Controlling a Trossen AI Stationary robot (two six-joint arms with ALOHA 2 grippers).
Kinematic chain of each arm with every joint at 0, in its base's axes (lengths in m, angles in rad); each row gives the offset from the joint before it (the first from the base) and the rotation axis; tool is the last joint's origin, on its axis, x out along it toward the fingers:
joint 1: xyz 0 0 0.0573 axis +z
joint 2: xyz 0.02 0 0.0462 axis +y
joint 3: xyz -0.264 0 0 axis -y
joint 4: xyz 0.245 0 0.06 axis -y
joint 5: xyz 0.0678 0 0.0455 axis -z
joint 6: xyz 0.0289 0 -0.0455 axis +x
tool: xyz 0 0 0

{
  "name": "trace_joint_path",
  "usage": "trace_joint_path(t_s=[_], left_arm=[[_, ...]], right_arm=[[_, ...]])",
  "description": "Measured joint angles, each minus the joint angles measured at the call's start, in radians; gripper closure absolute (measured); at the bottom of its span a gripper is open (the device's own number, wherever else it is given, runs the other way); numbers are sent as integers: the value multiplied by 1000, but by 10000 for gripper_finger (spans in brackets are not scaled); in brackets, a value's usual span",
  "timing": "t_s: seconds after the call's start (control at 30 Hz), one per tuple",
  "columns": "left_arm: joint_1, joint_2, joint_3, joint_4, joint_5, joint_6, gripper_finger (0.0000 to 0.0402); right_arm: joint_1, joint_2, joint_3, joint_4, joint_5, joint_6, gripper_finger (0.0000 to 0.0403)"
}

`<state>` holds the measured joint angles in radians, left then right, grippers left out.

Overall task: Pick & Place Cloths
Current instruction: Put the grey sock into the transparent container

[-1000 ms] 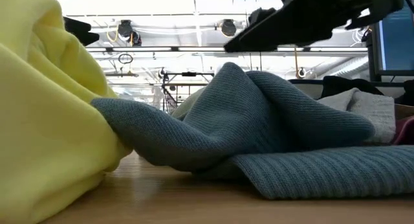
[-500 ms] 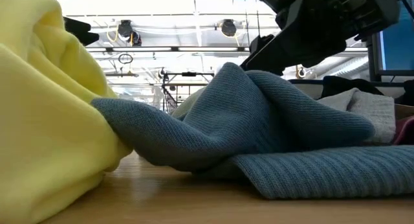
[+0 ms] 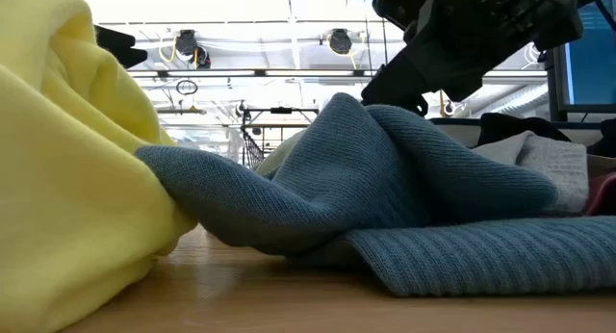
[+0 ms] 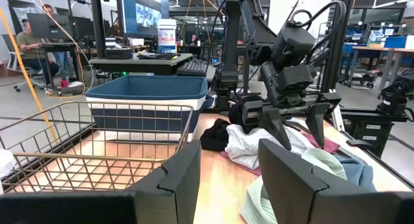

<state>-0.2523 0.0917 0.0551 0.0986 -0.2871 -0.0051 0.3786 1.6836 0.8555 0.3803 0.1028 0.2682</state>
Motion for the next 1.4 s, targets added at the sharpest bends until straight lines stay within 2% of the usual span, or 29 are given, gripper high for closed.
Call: trace_joint_path(t_s=[0.23, 0.4, 0.57, 0.73, 0.87, 1.0, 1.2, 1.4], left_arm=[[0, 0, 0, 0, -1, 0, 245], [0, 0, 0, -1, -3, 0, 245], [0, 0, 0, -1, -3, 0, 245], [0, 0, 0, -2, -2, -3, 245], [0, 0, 0, -1, -2, -4, 245], [0, 0, 0, 1, -2, -7, 245], [0, 0, 0, 2, 7, -87, 245], [0, 0, 0, 15, 33, -121, 245]], right_arm=[[1, 6, 0, 11, 0, 41, 138], [2, 75, 5, 89, -2, 61, 138], [3, 141, 53, 72, -1, 45, 138], [-1, 148, 88, 73, 0, 31, 149], [-7, 146, 89, 51, 0, 31, 198], [-13, 145, 89, 34, -2, 27, 276], [-22, 145, 88, 4, -2, -19, 387], [-23, 135, 88, 71, -1, -77, 398]])
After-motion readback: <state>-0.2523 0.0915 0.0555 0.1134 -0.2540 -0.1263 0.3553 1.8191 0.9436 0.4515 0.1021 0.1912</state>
